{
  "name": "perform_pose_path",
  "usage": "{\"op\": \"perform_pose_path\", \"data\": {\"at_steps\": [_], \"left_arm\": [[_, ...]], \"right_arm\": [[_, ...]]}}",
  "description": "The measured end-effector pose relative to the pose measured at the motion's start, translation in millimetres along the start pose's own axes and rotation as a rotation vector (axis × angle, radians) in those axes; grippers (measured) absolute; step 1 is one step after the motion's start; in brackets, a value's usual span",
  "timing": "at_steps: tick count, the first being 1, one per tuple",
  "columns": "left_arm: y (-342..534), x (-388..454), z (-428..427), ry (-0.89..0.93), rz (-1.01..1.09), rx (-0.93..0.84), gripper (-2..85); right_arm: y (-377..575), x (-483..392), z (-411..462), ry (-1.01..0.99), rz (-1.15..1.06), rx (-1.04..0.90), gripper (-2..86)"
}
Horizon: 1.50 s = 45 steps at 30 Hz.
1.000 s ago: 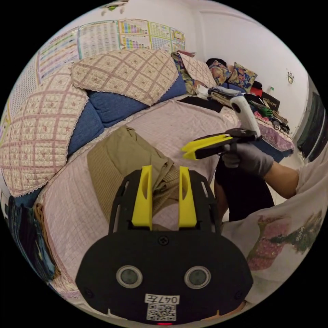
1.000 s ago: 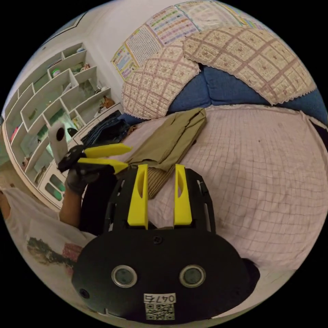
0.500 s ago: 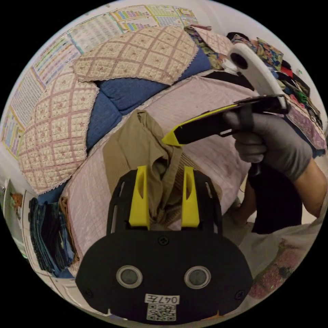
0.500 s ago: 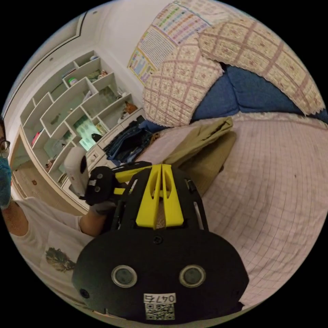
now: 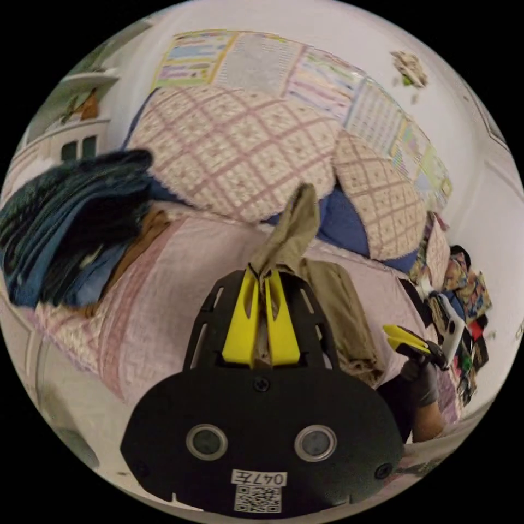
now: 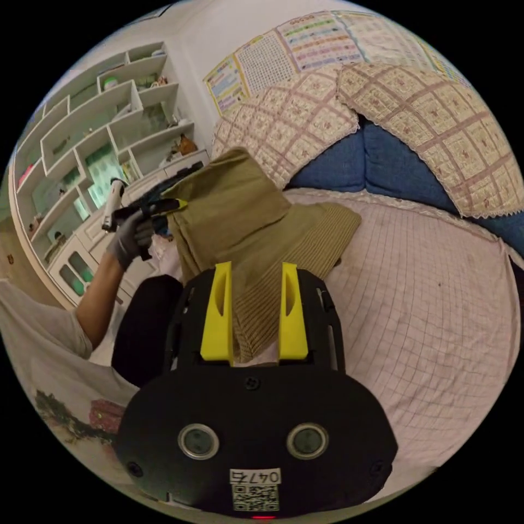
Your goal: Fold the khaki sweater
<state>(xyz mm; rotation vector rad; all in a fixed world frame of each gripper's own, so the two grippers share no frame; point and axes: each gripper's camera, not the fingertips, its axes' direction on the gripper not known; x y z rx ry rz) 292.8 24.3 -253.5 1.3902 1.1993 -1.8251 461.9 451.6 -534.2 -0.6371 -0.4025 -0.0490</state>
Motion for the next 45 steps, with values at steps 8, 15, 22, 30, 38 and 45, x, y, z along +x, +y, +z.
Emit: {"op": "perform_pose_path", "data": {"at_steps": [8, 15, 22, 30, 38, 45], "left_arm": [[110.1, -131.2, -33.7, -0.059, -0.210, -0.019, 8.7], [158.8, -67.2, -90.8, -0.079, 0.043, 0.075, 5.0], [202.1, 9.4, -68.1, -0.109, 0.192, 0.038, 1.7], [270.5, 63.5, -49.1, -0.304, 0.376, -0.014, -0.9], [344.4, 49.3, -49.3, -0.369, 0.400, -0.006, -0.9], [404.0, -34.9, -63.9, -0.322, 0.268, 0.029, 0.4]], "right_arm": [[-7.4, -100.0, 31.8, 0.295, -0.248, -0.122, 11.5], [-24.9, -143.8, 59.6, 0.261, -0.382, -0.156, 8.2], [-12.8, -137.9, 96.8, 0.271, -0.400, -0.317, 5.0], [-6.1, -74.8, 12.9, 0.251, -0.298, -0.148, -0.7], [63.8, 125.0, -209.5, 0.244, 0.224, 0.262, -0.8], [216.3, 223.9, -251.2, 0.206, 0.613, 0.135, -0.7]]}}
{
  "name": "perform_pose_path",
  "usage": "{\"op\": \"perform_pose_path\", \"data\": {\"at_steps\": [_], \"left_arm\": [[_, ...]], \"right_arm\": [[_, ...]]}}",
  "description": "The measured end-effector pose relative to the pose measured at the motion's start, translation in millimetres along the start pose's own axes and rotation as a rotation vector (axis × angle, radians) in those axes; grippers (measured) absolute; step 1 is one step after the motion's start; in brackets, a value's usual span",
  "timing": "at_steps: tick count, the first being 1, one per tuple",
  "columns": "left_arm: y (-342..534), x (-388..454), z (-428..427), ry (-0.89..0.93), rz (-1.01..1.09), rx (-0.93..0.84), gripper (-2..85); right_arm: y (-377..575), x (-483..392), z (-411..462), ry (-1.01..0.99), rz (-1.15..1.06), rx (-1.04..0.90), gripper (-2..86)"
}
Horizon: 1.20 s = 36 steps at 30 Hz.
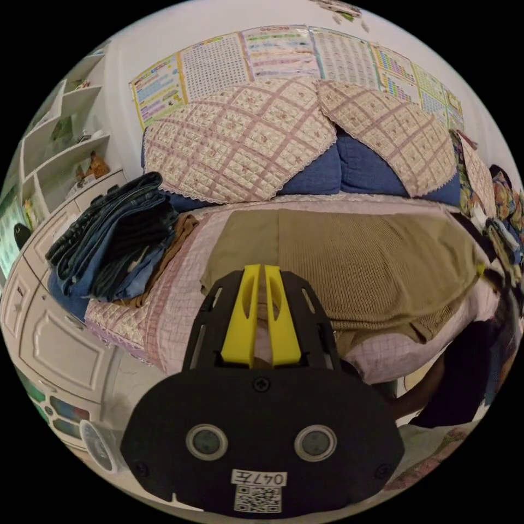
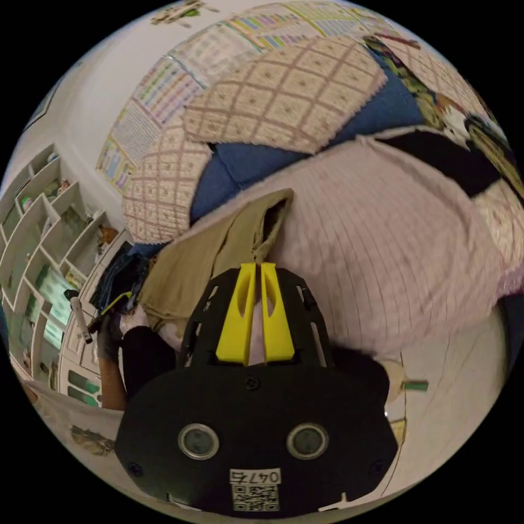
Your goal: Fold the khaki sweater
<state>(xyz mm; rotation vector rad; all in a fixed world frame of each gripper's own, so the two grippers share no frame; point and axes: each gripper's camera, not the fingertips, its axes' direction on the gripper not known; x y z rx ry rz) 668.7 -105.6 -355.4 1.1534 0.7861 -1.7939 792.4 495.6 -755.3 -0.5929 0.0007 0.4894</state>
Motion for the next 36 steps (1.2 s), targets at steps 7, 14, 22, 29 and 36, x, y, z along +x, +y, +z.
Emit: {"op": "perform_pose_path", "data": {"at_steps": [7, 14, 22, 29, 36], "left_arm": [[109.8, -178.7, 24.4, 0.194, -0.414, -0.037, 3.8], [215.3, -264.4, 123.4, 0.573, -0.614, -0.134, 6.0], [264.3, -274.3, 217.3, 0.672, -0.625, -0.223, 8.2], [272.3, -279.4, 249.3, 0.680, -0.550, -0.268, 8.6], [257.4, -289.5, 258.3, 0.703, -0.515, -0.275, 1.9]], "right_arm": [[-10.4, 89.3, -17.6, -0.144, 0.067, -0.023, 7.9], [-21.9, 153.1, -24.8, -0.287, 0.124, -0.049, 10.1], [-44.9, 182.6, -38.4, -0.434, 0.115, -0.077, 14.2], [-100.6, 181.5, -39.3, -0.472, 0.010, -0.282, 7.6], [-119.5, 187.8, -34.8, -0.442, 0.022, -0.329, 0.5]]}}
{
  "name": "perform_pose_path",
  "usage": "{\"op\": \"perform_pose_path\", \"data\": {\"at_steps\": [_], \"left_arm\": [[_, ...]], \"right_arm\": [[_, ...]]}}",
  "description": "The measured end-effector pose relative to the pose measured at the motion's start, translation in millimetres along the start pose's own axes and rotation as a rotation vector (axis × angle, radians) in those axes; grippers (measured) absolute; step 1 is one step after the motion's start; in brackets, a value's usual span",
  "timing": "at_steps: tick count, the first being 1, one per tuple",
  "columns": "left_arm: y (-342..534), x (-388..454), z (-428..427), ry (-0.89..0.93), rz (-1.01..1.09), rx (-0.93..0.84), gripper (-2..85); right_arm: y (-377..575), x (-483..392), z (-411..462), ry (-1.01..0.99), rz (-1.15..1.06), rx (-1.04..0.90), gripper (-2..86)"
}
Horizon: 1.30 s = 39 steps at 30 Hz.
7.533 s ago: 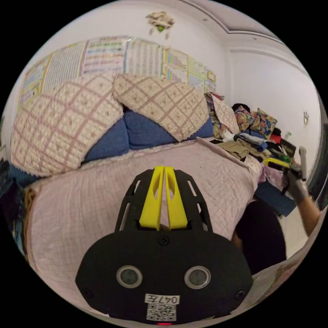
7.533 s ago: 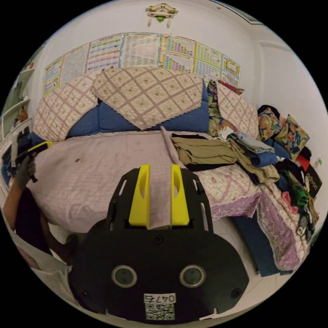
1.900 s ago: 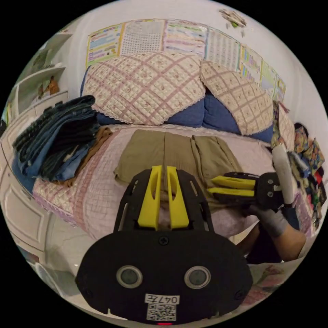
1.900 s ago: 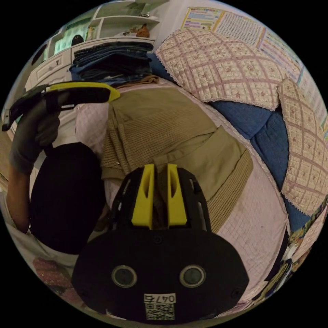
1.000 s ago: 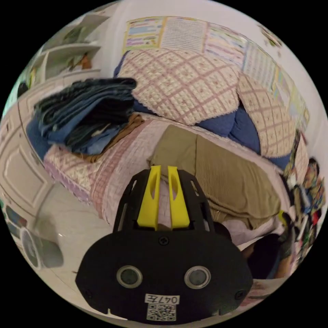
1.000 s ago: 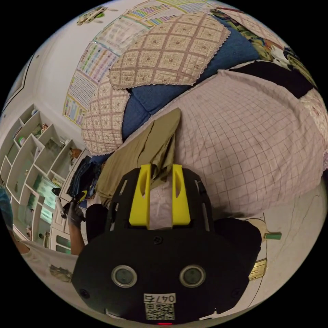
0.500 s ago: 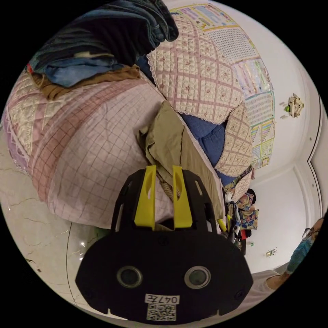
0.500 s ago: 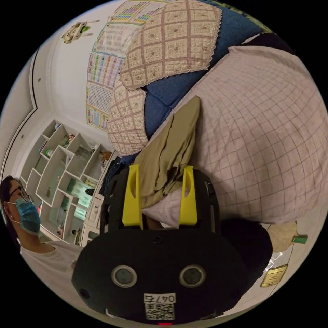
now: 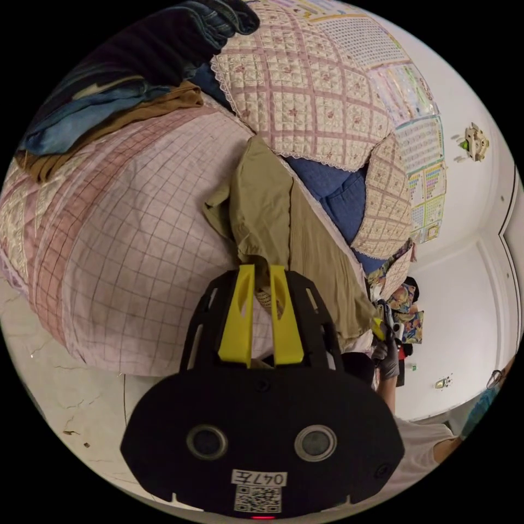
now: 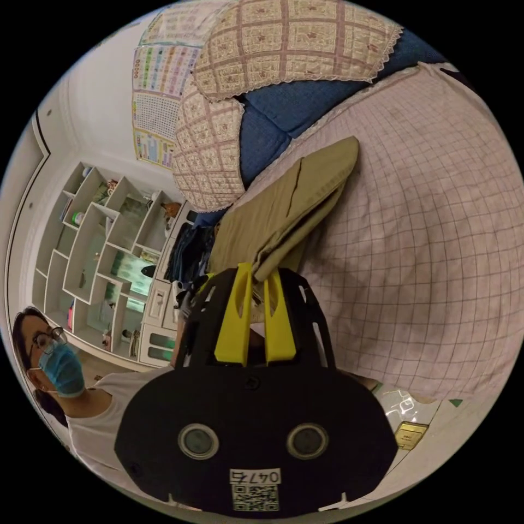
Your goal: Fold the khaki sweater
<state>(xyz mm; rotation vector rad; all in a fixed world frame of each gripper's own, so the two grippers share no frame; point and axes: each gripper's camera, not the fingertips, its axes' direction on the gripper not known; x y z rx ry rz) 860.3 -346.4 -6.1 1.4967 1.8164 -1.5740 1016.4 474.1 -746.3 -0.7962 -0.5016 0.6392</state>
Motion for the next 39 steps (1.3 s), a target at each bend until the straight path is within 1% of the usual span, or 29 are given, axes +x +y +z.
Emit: {"op": "perform_pose_path", "data": {"at_steps": [3, 7, 9, 13, 15, 21, 24, 25, 26, 28, 29, 30, 31, 32, 33, 34, 35, 36, 38, 39], "left_arm": [[-15.0, 13.5, -13.8, 0.030, 0.038, 0.015, -0.3], [-37.1, 46.2, -36.9, 0.025, 0.115, 0.034, -0.7], [-52.9, 66.3, -54.8, 0.050, 0.142, 0.061, -0.8], [-81.1, 102.4, -86.7, 0.074, 0.176, 0.099, -0.8], [-98.1, 133.5, -108.7, 0.087, 0.216, 0.107, -0.9], [-112.6, 200.4, -175.2, 0.100, 0.287, 0.097, -0.6], [-95.2, 205.5, -184.0, 0.011, 0.264, 0.013, 0.7], [-90.0, 201.9, -182.8, -0.014, 0.244, -0.007, 2.2], [-79.7, 191.5, -184.7, -0.061, 0.197, -0.031, 5.2], [-67.1, 176.2, -204.5, -0.090, 0.120, -0.001, 7.4], [-61.4, 175.6, -224.9, -0.089, 0.092, 0.047, 7.5], [-58.5, 190.9, -244.4, -0.102, 0.130, 0.091, 7.2], [-57.8, 205.1, -252.3, -0.126, 0.175, 0.108, 6.7], [-56.4, 243.5, -261.8, -0.210, 0.305, 0.126, 6.0], [-54.3, 287.9, -262.5, -0.300, 0.467, 0.130, 5.3], [-52.4, 310.0, -260.1, -0.333, 0.557, 0.126, 5.0], [-49.2, 348.8, -252.1, -0.369, 0.706, 0.113, 4.4], [-51.8, 378.1, -241.7, -0.375, 0.788, 0.089, 4.5], [-63.8, 409.6, -222.1, -0.368, 0.848, 0.027, 5.2], [-70.5, 427.7, -208.9, -0.377, 0.880, -0.007, 5.6]], "right_arm": [[-1.0, -3.3, -5.0, 0.013, -0.008, 0.012, -0.4], [-7.0, -14.6, -15.7, 0.043, -0.029, 0.034, -0.7], [-11.1, -20.8, -19.9, 0.045, -0.037, 0.047, -0.7], [-25.8, -47.2, -30.2, 0.057, -0.091, 0.056, -0.8], [-30.8, -63.3, -36.1, 0.066, -0.127, 0.063, -0.8], [-19.6, -107.3, -51.2, 0.074, -0.223, 0.073, -0.5], [2.1, -101.2, -42.1, 0.109, -0.180, 0.036, 1.2], [12.7, -92.8, -35.6, 0.151, -0.147, 0.023, 3.2], [24.3, -84.5, -32.1, 0.240, -0.104, 0.031, 6.1], [42.9, -81.0, -36.8, 0.342, -0.080, 0.091, 7.7], [54.2, -89.1, -42.2, 0.369, -0.116, 0.150, 7.4], [58.8, -96.3, -43.5, 0.378, -0.151, 0.173, 7.3], [66.2, -116.4, -41.3, 0.396, -0.262, 0.196, 6.5], [71.7, -140.5, -31.8, 0.418, -0.402, 0.185, 5.7], [74.1, -152.9, -24.6, 0.429, -0.478, 0.165, 5.2], [77.8, -175.9, -6.8, 0.446, -0.611, 0.113, 4.6], [80.7, -195.5, 13.7, 0.466, -0.711, 0.060, 4.3], [82.0, -204.0, 24.5, 0.478, -0.753, 0.035, 4.2], [86.5, -229.5, 67.3, 0.512, -0.874, -0.066, 3.5], [87.2, -234.6, 77.6, 0.512, -0.896, -0.092, 3.2]]}}
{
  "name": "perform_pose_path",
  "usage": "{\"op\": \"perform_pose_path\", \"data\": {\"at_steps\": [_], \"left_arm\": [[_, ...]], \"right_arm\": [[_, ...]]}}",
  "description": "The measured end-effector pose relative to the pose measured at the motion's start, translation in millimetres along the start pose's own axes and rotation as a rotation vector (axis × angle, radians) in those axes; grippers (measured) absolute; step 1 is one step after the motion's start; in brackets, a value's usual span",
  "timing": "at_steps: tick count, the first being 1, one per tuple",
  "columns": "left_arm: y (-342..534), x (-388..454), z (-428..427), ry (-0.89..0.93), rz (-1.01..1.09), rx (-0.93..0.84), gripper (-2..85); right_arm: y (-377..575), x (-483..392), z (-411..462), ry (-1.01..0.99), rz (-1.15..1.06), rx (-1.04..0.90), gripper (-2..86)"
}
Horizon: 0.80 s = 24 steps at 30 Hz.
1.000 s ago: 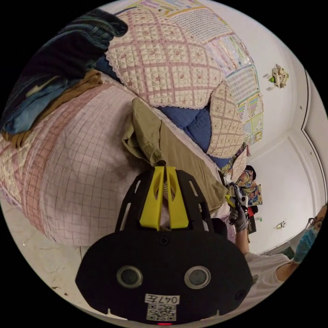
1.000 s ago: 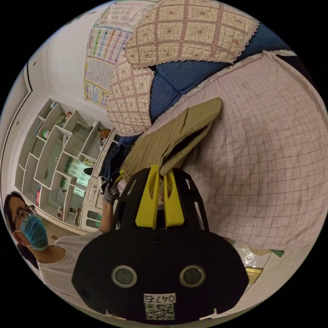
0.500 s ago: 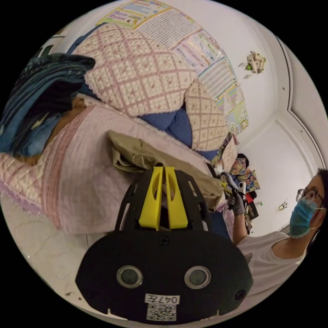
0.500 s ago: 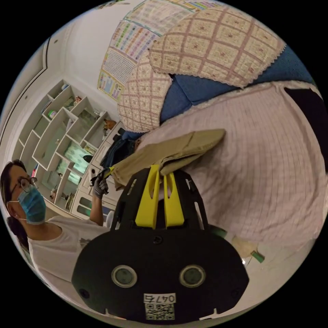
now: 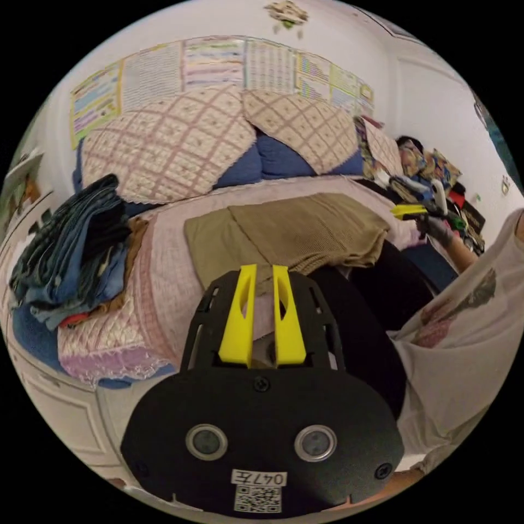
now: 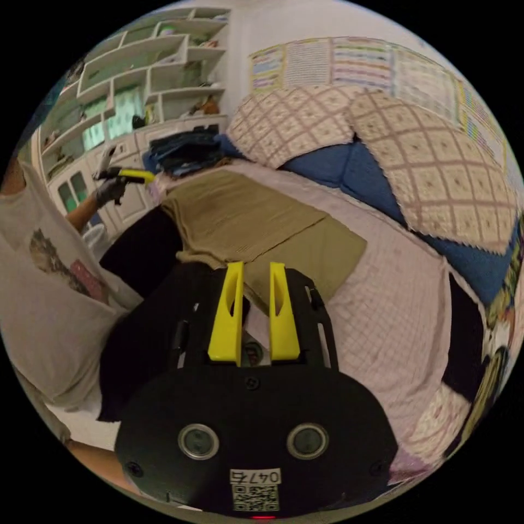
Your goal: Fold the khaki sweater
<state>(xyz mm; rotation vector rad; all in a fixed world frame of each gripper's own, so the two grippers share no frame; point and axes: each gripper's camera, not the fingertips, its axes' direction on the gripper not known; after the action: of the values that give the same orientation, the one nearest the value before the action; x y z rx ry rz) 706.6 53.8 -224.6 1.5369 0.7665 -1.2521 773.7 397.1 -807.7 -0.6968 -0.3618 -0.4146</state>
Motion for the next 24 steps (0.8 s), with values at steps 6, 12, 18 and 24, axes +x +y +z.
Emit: {"op": "perform_pose_path", "data": {"at_steps": [6, 12, 18, 24], "left_arm": [[-91.0, 63.0, 9.1, -0.022, 0.182, -0.037, 6.6], [-161.9, 84.3, 5.9, 0.057, 0.173, 0.005, 7.9], [-213.8, 88.4, 12.9, -0.012, 0.207, -0.057, 8.3], [-251.4, 74.2, 27.3, -0.093, 0.247, -0.140, 8.1]], "right_arm": [[-56.4, -63.8, 56.5, -0.008, -0.200, -0.141, 2.6], [-97.2, -92.0, 85.5, -0.013, -0.325, -0.259, 2.7], [-125.9, -104.8, 107.9, -0.008, -0.447, -0.457, 2.4], [-131.6, -107.1, 122.9, 0.030, -0.404, -0.417, 1.1]]}}
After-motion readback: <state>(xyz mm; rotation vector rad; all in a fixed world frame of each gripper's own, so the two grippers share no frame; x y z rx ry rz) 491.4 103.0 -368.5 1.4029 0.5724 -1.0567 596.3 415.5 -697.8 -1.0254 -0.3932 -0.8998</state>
